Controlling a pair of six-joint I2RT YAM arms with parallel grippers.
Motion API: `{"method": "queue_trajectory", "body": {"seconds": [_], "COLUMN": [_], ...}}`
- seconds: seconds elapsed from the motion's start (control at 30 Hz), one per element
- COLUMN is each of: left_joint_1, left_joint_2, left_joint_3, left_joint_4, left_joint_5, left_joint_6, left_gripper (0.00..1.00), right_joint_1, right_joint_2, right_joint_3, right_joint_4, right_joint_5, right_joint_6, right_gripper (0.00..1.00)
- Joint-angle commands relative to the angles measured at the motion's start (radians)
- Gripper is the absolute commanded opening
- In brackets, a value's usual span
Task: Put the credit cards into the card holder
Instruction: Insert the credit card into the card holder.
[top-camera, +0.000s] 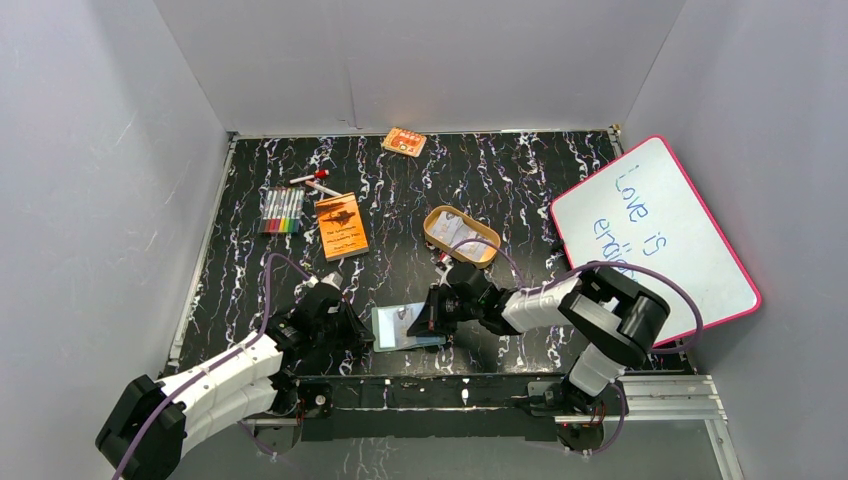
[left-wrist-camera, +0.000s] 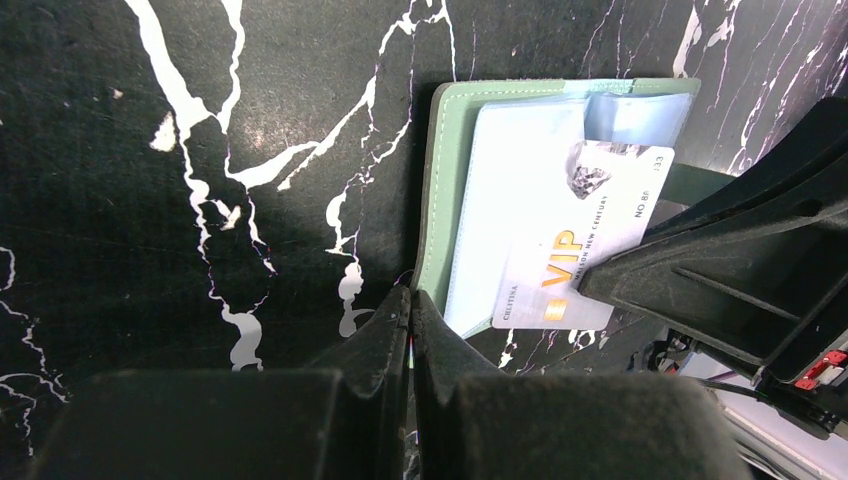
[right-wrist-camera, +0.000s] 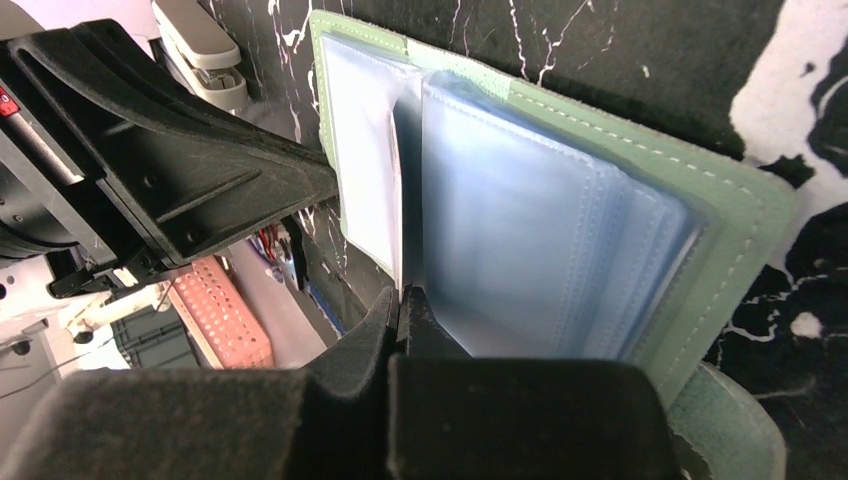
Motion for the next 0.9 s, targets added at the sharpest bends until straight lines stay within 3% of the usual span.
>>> {"method": "queue_trajectory", "body": {"seconds": [0.0, 0.3, 0.87], "left_joint_1": [-0.005, -0.005, -0.004], "left_joint_2": [0.003, 0.009, 0.030], "left_joint_3": [-0.022, -0.022, -0.021], "left_joint_4": [-0.025, -0.022, -0.004], "left_joint_5": [-0.014, -0.013, -0.006], "left_joint_6": [0.001, 0.000, 0.003], "left_gripper": [0.00, 0.00, 0.00], "right_joint_1": [0.004, 0.004, 0.020], "right_joint_2": [-0.027, -0.021, 0.069], "right_joint_3": [-0.012, -0.007, 0.048], "right_joint_4": [-0.009, -0.007, 0.057], "right_joint_5": [0.069, 0.102, 0.010], "right_joint_6": [0.011, 0.008, -0.011], "right_gripper": [0.00, 0.00, 0.00]}}
